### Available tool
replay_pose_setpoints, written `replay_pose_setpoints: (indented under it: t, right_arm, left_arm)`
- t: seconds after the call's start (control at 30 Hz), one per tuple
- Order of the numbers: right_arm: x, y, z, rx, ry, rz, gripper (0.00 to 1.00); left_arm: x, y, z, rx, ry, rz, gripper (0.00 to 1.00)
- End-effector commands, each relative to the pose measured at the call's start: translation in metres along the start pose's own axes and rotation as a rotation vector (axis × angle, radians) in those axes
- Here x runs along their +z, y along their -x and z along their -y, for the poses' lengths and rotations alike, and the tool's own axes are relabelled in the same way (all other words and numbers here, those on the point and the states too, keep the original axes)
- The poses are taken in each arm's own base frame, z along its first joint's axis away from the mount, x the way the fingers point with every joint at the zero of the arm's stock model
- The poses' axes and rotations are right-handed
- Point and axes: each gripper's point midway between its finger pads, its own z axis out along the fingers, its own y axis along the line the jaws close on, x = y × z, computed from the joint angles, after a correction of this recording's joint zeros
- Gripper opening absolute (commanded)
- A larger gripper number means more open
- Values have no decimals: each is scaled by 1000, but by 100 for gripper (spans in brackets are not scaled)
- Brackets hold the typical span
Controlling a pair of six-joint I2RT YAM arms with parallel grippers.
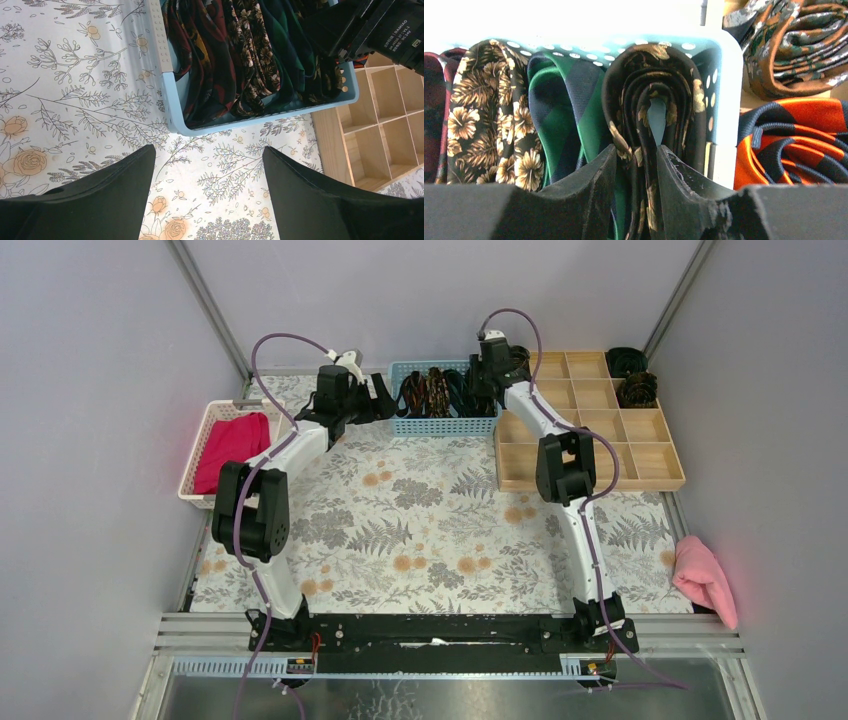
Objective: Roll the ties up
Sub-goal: Pick up the tie from the bin.
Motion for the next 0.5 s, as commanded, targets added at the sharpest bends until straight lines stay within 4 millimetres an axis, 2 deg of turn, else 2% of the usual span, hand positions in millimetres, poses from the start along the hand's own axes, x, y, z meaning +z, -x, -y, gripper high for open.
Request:
replay_pose_setpoints:
  t: [0.0,0.13,0.23,0.33,0.4,0.47]
  right_arm:
    - [12,-14,17,-19,-50,-44,43]
    - [14,-16,24,-27,-85,-48,34]
    - [16,-20,27,-34,-99,-59,19]
    - [16,-22,27,-36,-96,-65,13]
    - [14,-19,26,-34,-93,-57,0]
    - [11,-9,23,-29,-82,-28,0]
  left_arm:
    - [4,9,-3,13,-9,26,86]
    - [4,9,-3,13,-5,27,86]
    - [5,7,-4,12,-7,21,86]
    - [7,4,-4,9,-9,12,86]
    - [7,4,-4,8,-11,10,86]
    - [6,5,-3,9,-14,11,85]
